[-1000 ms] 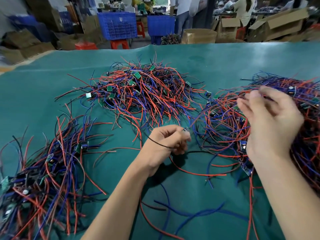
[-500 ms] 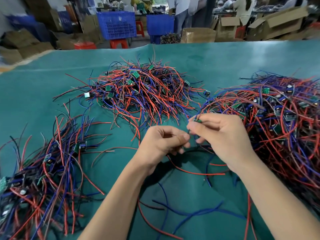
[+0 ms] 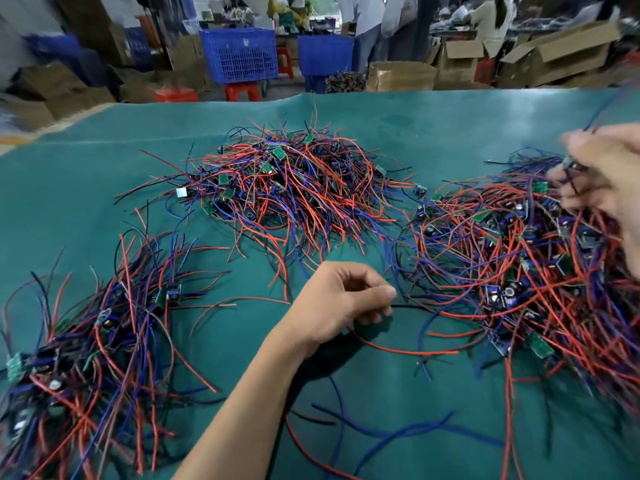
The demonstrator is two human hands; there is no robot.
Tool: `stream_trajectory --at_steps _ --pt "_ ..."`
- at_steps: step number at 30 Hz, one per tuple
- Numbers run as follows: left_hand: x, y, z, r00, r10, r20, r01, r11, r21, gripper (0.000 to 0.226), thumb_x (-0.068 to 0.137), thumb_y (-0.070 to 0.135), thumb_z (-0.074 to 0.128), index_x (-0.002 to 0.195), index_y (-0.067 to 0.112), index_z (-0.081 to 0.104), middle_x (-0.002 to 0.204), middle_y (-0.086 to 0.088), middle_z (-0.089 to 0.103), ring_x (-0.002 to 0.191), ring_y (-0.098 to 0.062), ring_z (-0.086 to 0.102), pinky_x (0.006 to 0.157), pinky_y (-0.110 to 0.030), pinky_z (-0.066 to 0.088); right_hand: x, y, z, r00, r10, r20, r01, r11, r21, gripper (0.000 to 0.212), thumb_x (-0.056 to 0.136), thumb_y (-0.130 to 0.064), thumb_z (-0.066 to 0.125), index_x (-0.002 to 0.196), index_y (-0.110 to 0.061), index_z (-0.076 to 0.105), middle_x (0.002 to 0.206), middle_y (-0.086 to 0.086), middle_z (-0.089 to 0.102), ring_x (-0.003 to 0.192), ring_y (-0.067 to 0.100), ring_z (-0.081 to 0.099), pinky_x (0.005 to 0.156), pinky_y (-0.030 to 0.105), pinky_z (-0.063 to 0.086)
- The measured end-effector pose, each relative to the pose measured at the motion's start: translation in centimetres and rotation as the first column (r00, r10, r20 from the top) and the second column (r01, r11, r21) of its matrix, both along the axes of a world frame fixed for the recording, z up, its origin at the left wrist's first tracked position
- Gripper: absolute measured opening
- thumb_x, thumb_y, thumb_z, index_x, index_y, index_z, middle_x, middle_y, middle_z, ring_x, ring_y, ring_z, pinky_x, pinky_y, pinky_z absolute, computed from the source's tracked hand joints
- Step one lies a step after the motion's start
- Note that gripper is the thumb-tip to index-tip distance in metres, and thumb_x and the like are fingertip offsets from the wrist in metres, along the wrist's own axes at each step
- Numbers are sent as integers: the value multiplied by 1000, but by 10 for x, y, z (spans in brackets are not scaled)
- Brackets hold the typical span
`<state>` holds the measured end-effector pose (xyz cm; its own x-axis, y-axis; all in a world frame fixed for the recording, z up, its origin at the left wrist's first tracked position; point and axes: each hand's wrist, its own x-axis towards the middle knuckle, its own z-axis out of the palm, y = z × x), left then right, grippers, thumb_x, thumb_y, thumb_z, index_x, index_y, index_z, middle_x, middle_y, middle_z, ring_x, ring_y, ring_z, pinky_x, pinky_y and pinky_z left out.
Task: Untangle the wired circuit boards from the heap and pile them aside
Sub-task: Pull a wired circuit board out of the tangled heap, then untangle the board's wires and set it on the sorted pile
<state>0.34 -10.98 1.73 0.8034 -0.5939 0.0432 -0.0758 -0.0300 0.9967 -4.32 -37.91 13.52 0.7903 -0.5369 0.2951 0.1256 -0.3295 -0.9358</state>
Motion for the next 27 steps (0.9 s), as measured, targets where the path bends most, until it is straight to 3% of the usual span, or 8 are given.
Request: stream_trajectory --at_steps 2,6,8,13,18,21,24,27 --pt "0 -1 0 1000 8 1 -8 1000 4 17 91 6 68 85 -10 66 67 -5 68 50 -6 55 52 -15 45 8 -23 7 988 -25 -155 8 994 -111 16 104 -33 58 90 -25 56 69 1 62 36 -4 53 37 9 40" --pt "-1 -1 1 1000 8 2 -8 1000 9 7 91 3 66 86 -2 68 70 -9 67 52 -7 55 54 -16 46 11 -35 17 985 -67 -160 1 925 -379 16 95 -31 71 106 -22 63 67 3 64 37 -4 53 36 7 39" --pt "0 0 1 1000 10 -11 -10 1000 -9 7 92 3 66 87 -1 68 72 -10 68 54 -8 57 54 -17 47 12 -37 24 970 -120 -212 5 880 -475 14 82 -41 75 88 -35 64 69 2 65 45 5 59 38 8 41" --pt "1 1 0 1000 -4 -16 4 1000 -13 5 92 0 63 90 -1 67 72 -8 68 55 -7 58 56 -17 48 30 -33 23 884 -398 -244 12 541 -841 30 74 -46 89 81 -29 66 89 13 74 88 37 69 81 48 60" --pt "1 0 1 999 8 -40 -9 1000 -18 6 93 -1 61 95 -4 66 76 -12 67 56 -8 59 56 -16 48 56 66 5 948 -87 -307 -225 502 -835 17 74 -52 67 66 -36 66 68 -12 69 74 21 66 74 30 50" --pt "1 0 2 997 40 -68 -42 999 -30 8 93 -4 59 99 -5 65 76 -13 67 56 -9 59 55 -16 48 89 106 -39 847 -138 -513 -415 429 -802 25 86 -50 70 91 -26 72 105 10 73 101 33 69 89 38 54" --pt "1 -1 2 985 145 -91 -149 988 -39 10 91 -7 59 100 -8 64 81 -18 66 66 -20 60 57 -19 51 102 117 -73 798 -274 -537 -380 463 -801 36 96 -49 62 117 -20 66 126 16 61 117 40 62 94 45 49" --pt "3 -3 1 966 225 -125 -235 970 -67 14 92 -8 56 106 -9 60 88 -22 65 69 -20 61 57 -20 53 106 108 -76 847 -165 -506 -316 608 -728 26 94 -37 62 85 -14 70 96 13 69 92 37 65 78 38 49"
